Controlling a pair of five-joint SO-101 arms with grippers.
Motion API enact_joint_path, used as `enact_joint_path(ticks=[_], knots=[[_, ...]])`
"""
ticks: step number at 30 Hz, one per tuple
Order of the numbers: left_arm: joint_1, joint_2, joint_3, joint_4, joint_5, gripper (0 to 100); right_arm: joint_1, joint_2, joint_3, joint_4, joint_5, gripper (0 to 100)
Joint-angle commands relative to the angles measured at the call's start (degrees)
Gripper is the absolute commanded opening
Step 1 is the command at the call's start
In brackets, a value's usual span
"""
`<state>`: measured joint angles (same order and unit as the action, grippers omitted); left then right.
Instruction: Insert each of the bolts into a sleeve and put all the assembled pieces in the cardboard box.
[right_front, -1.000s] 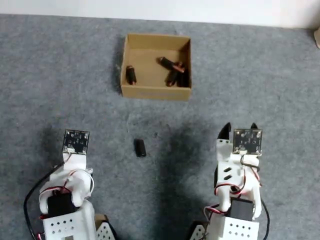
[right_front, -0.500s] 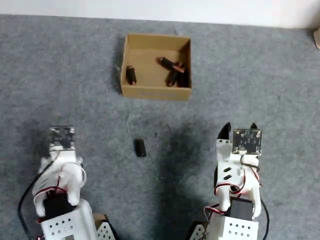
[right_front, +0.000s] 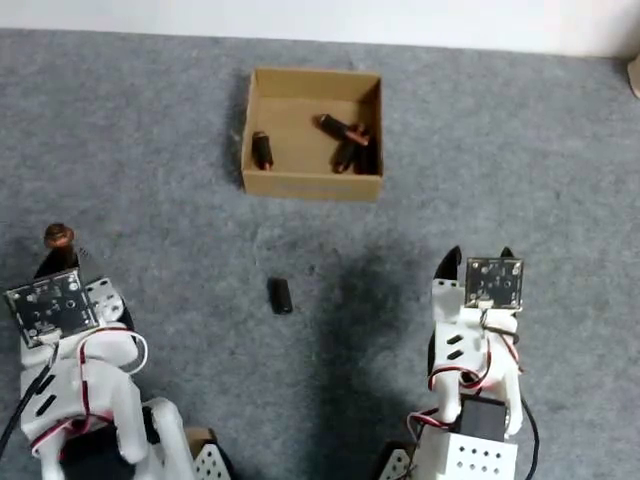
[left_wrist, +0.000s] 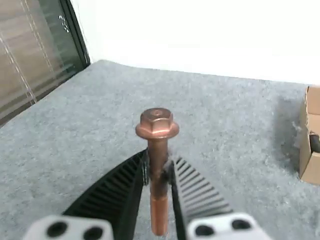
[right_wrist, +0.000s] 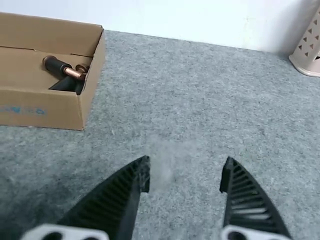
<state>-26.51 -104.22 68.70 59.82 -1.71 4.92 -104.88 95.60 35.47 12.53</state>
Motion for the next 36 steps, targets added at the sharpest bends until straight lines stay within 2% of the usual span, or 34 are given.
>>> enact_joint_path(ticks=[1, 5, 8, 13, 17, 19, 23, 28, 31, 36], knots=[[2.2, 0.0, 4.7, -3.4, 0.2, 1, -0.5, 0.0, 8.9, 0.2, 0.8, 22.0], [-0.2, 0.0, 7.8, -4.5, 0.4, 1, -5.2, 0.0, 8.8, 4.9, 1.5, 22.0], [-4.3, 0.0, 8.0, -4.6, 0.6, 1, -11.4, 0.0, 4.2, 12.3, 7.3, 22.0], [-8.2, 0.1, 6.8, -4.4, 2.8, 1, -17.5, 0.2, -10.3, 24.1, 6.1, 22.3], [-10.4, 0.1, 6.7, -4.4, 2.9, 1, -23.7, 3.8, -22.3, 25.5, 3.6, 22.3], [-10.7, 0.1, 6.7, -4.4, 2.9, 1, -25.4, 11.5, -27.2, 25.2, -0.2, 22.3], [-10.6, 0.1, 6.9, -4.4, 2.9, 1, -30.3, 34.0, -36.3, 22.3, -3.1, 22.3], [-10.8, 0.1, 6.7, -4.4, 2.6, 1, -35.4, 60.4, -53.1, 20.7, -15.8, 22.3], [-10.8, 0.0, 6.6, -4.4, 2.6, 1, -36.1, 72.0, -61.5, 20.7, -22.2, 22.4], [-10.8, 0.0, 5.6, -4.3, 2.6, 1, -45.8, 86.5, -70.7, 20.7, -27.4, 22.4]])
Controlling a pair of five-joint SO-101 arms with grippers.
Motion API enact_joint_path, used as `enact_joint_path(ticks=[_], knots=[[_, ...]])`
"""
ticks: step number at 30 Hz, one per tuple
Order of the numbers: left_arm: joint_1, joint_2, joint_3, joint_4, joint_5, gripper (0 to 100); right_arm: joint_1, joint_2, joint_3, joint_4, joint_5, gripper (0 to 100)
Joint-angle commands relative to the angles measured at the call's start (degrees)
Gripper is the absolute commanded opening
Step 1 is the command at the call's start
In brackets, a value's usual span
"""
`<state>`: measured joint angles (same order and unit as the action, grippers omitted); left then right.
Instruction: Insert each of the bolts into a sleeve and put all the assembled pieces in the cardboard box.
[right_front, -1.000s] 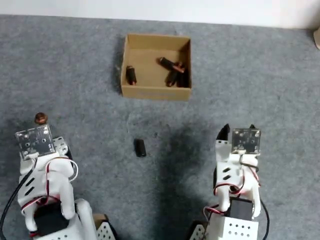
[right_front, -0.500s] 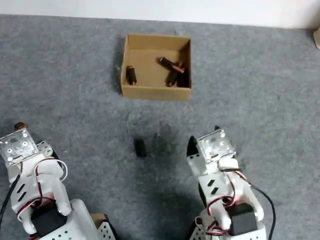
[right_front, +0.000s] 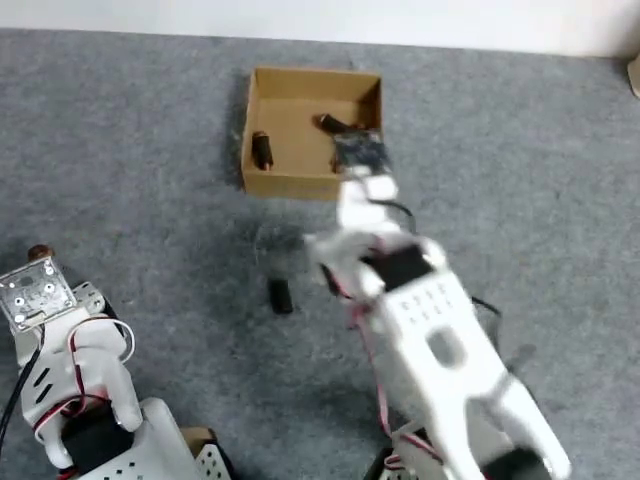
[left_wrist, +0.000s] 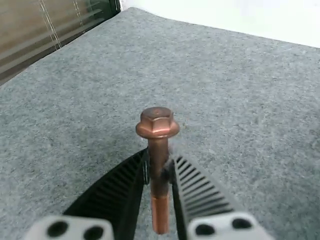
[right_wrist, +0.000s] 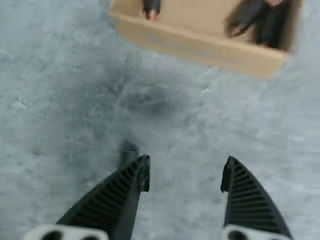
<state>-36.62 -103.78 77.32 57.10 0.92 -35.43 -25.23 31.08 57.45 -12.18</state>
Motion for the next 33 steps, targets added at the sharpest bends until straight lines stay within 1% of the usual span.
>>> enact_joint_path(ticks=[1, 3, 5, 8, 11, 17, 24, 29, 33], knots=[[-0.7, -0.4, -3.1, -1.6, 0.0, 1, -7.1, 9.3, -7.4, -1.4, -3.6, 22.4], [-0.8, -0.4, -3.1, -1.6, 0.0, 1, -8.7, 13.8, -10.3, -2.2, -5.7, 22.4], [-1.9, -0.4, -3.1, -1.6, 0.0, 1, -8.7, 17.7, -12.4, -2.8, -7.0, 22.4], [-2.9, -0.4, -3.1, -1.6, 0.1, 1, -6.7, 22.3, -13.5, -2.6, -7.3, 22.4], [-2.9, -0.4, -3.1, -1.6, 0.2, 1, -5.4, 25.5, -13.4, -2.8, -10.5, 22.4], [-2.8, -0.6, -3.1, -1.6, 0.2, 1, -3.1, 26.2, -13.2, -2.7, -13.4, 22.4], [-3.0, -0.7, -3.1, -1.6, 0.2, 1, -4.3, 26.5, -13.2, -2.9, -13.6, 22.4], [-2.9, -0.7, -3.2, -1.6, 0.2, 1, -7.3, 26.2, -13.4, -2.6, -20.2, 22.4], [-2.9, -0.7, -3.2, -1.6, 0.2, 1, -8.9, 26.2, -13.5, -1.9, -29.5, 22.4]])
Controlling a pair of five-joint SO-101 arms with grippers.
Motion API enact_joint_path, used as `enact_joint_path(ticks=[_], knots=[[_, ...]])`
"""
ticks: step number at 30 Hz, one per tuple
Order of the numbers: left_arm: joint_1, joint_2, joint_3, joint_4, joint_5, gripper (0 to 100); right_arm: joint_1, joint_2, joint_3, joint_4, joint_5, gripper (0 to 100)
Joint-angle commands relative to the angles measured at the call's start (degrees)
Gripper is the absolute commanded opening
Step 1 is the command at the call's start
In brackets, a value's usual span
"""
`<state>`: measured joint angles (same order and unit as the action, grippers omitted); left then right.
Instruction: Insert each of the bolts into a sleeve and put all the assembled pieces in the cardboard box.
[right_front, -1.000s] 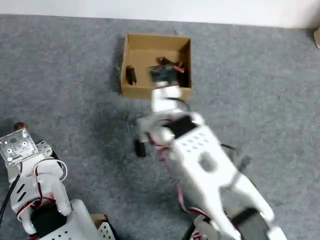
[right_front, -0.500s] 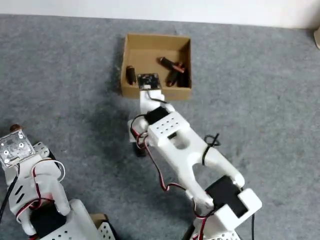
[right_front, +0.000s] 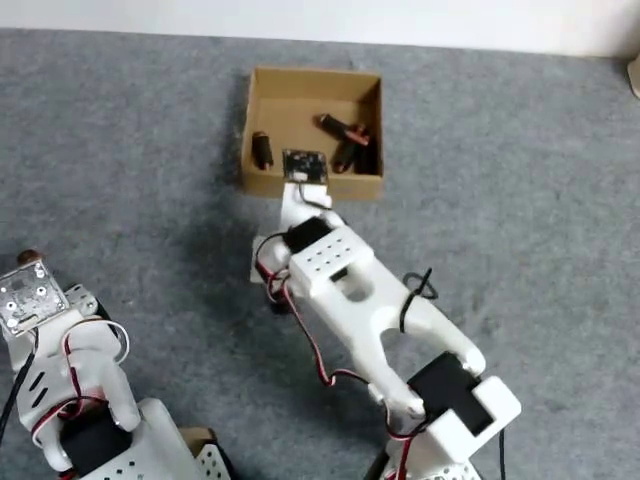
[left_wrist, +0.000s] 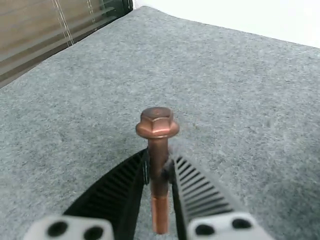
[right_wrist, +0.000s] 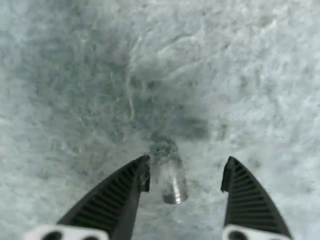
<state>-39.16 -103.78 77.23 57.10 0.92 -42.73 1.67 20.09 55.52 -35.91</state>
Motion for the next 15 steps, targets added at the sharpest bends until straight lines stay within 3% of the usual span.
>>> enact_joint_path(ticks=[1, 15], knots=[[-0.3, -0.7, -3.1, -1.6, 0.2, 1, -2.2, -0.7, -2.6, 1.3, -7.0, 22.4], [-0.3, -0.7, -3.1, -1.6, 0.2, 1, -4.5, -0.3, -2.1, 2.0, -6.7, 22.4]])
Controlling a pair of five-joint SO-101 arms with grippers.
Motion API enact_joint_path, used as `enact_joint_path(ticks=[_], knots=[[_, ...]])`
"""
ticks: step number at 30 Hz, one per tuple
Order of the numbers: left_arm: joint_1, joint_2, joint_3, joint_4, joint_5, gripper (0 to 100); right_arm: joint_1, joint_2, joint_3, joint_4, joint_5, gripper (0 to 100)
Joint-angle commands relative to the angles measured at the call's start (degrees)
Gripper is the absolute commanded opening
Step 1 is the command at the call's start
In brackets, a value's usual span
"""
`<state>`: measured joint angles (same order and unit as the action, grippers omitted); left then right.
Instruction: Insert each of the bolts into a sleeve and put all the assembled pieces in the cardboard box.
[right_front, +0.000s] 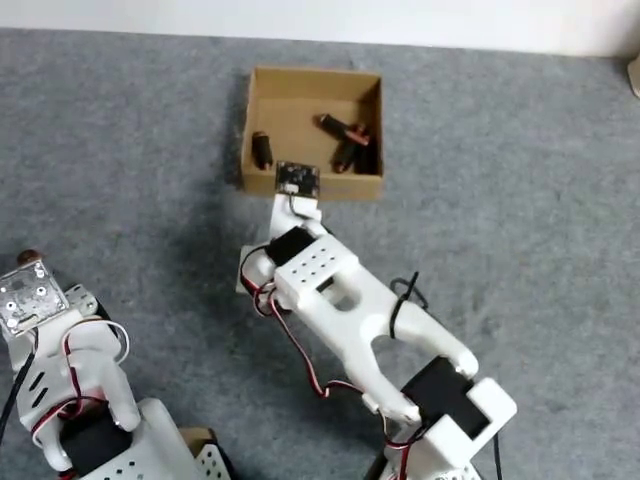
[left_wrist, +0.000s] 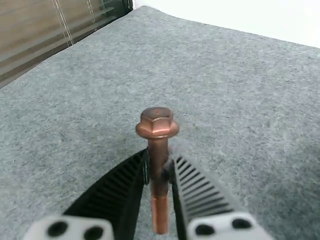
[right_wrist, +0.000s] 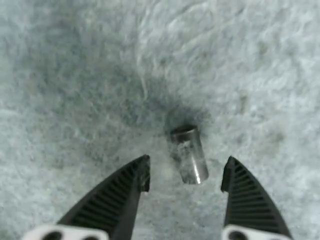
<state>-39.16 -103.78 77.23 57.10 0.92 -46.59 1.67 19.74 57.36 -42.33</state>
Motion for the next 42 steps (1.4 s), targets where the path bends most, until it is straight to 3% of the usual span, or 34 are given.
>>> enact_joint_path(ticks=[1, 16, 21, 24, 30, 36, 42], knots=[[-0.3, -0.7, -3.1, -1.6, 0.2, 1, -0.7, -0.3, -1.7, 0.7, -0.3, 22.4], [-0.2, -0.7, -2.9, -1.6, 0.2, 1, -1.4, -0.2, 3.7, 0.8, 0.4, 22.4], [-0.2, -0.7, -2.9, -1.6, 0.2, 1, -0.6, -0.2, 11.1, -5.5, 13.3, 22.4], [-0.2, -0.7, -2.9, -1.6, 0.2, 1, -0.5, -0.3, 15.3, -11.6, 14.4, 22.4], [-0.5, -0.8, -3.0, -1.6, 0.2, 1, -0.7, -0.7, 15.4, -12.3, 15.4, 22.4], [-0.5, -0.8, -3.0, -1.6, 0.0, 1, -0.7, -0.4, 13.0, -12.4, 28.4, 22.4], [-0.5, -0.8, -3.0, -1.6, 0.0, 1, -0.7, -0.4, 12.9, -14.3, 32.6, 22.4]])
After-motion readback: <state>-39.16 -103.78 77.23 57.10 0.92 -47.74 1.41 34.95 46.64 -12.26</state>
